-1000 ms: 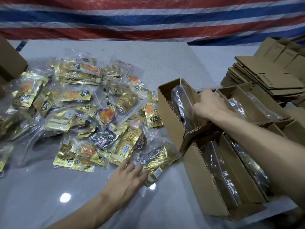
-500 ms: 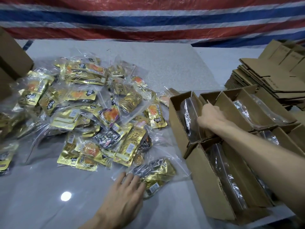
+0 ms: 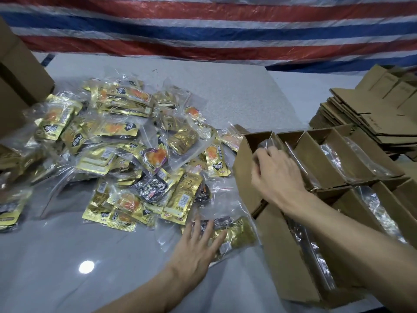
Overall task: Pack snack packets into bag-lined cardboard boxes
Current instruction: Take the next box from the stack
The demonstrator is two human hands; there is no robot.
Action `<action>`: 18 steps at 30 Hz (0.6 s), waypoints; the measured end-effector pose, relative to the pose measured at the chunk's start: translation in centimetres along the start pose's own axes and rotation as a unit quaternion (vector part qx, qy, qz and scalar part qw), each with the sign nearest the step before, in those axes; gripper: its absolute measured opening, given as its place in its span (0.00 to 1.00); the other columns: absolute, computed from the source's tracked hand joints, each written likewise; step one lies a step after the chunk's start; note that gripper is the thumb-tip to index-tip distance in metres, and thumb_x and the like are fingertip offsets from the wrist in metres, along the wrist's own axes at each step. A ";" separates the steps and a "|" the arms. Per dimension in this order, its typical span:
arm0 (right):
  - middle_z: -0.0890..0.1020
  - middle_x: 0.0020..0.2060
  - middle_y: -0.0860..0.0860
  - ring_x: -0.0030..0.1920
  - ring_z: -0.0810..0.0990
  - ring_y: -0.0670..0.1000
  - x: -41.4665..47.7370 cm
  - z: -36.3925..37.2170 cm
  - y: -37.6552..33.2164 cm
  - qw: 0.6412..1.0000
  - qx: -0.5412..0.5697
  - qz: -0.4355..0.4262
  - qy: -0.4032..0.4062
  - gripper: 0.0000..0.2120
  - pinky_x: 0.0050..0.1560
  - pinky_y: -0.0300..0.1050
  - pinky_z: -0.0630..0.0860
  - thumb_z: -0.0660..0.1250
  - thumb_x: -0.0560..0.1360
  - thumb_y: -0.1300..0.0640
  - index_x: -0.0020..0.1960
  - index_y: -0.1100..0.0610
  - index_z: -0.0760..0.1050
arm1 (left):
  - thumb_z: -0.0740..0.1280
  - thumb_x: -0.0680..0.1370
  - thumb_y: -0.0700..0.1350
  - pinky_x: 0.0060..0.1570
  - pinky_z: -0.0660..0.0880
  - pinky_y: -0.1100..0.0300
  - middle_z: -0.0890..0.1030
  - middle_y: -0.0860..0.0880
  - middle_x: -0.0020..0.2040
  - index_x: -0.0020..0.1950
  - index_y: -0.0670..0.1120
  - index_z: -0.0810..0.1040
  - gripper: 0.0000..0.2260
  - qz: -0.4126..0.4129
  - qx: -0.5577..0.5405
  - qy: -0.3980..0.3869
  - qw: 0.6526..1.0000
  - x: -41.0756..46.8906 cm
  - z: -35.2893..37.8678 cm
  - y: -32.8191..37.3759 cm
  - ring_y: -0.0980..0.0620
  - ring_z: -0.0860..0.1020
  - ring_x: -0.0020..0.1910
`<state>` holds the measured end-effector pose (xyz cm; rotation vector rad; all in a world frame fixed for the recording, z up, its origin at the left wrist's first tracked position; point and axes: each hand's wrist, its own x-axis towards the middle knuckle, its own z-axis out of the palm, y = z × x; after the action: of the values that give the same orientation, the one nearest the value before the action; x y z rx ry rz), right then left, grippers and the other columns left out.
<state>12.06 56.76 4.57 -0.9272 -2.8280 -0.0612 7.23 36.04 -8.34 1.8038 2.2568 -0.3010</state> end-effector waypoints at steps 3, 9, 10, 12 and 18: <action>0.70 0.54 0.52 0.52 0.75 0.54 -1.0 0.5 -0.6 0.998 0.005 -0.029 -0.057 0.10 0.47 0.48 0.72 0.65 0.78 0.54 0.58 0.56 0.73 | 0.51 0.86 0.46 0.77 0.40 0.37 0.37 0.39 0.81 0.80 0.52 0.32 0.31 -0.013 -0.004 -0.012 1.000 1.3 -0.6 0.2 0.31 0.39 0.78; 0.68 0.57 0.52 0.50 0.72 0.52 -1.0 0.1 0.4 0.996 -0.010 -0.012 -0.084 0.14 0.44 0.44 0.67 0.71 0.74 0.61 0.58 0.58 0.75 | 0.55 0.86 0.48 0.78 0.42 0.40 0.39 0.42 0.82 0.81 0.54 0.34 0.32 -0.020 -0.014 -0.017 1.000 1.9 -0.8 -0.2 0.34 0.42 0.80; 0.68 0.57 0.52 0.49 0.70 0.51 -1.1 0.0 0.4 0.996 -0.010 -0.011 -0.084 0.14 0.44 0.43 0.68 0.72 0.74 0.62 0.59 0.58 0.75 | 0.55 0.86 0.49 0.78 0.42 0.41 0.40 0.42 0.82 0.81 0.55 0.36 0.32 -0.018 -0.021 -0.012 1.000 1.8 -0.9 -0.3 0.34 0.42 0.80; 0.68 0.58 0.52 0.48 0.68 0.50 -1.2 -0.1 0.4 0.996 -0.004 -0.007 -0.088 0.14 0.44 0.43 0.68 0.72 0.73 0.63 0.58 0.58 0.75 | 0.56 0.85 0.49 0.78 0.42 0.42 0.43 0.42 0.82 0.82 0.55 0.40 0.31 -0.014 -0.025 -0.002 1.000 1.3 -0.9 -0.7 0.36 0.43 0.80; 0.67 0.61 0.50 0.47 0.68 0.49 -1.9 -0.4 -0.5 0.994 0.001 0.013 -0.109 0.13 0.44 0.45 0.68 0.71 0.74 0.62 0.58 0.56 0.75 | 0.68 0.74 0.53 0.72 0.66 0.52 0.75 0.49 0.71 0.71 0.54 0.74 0.24 0.036 -0.077 0.139 0.987 -3.5 -3.6 -2.6 0.50 0.72 0.72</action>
<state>13.31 55.24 4.69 -1.0293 -3.0121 0.0482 5.24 33.32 -3.77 1.9411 2.3090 0.1457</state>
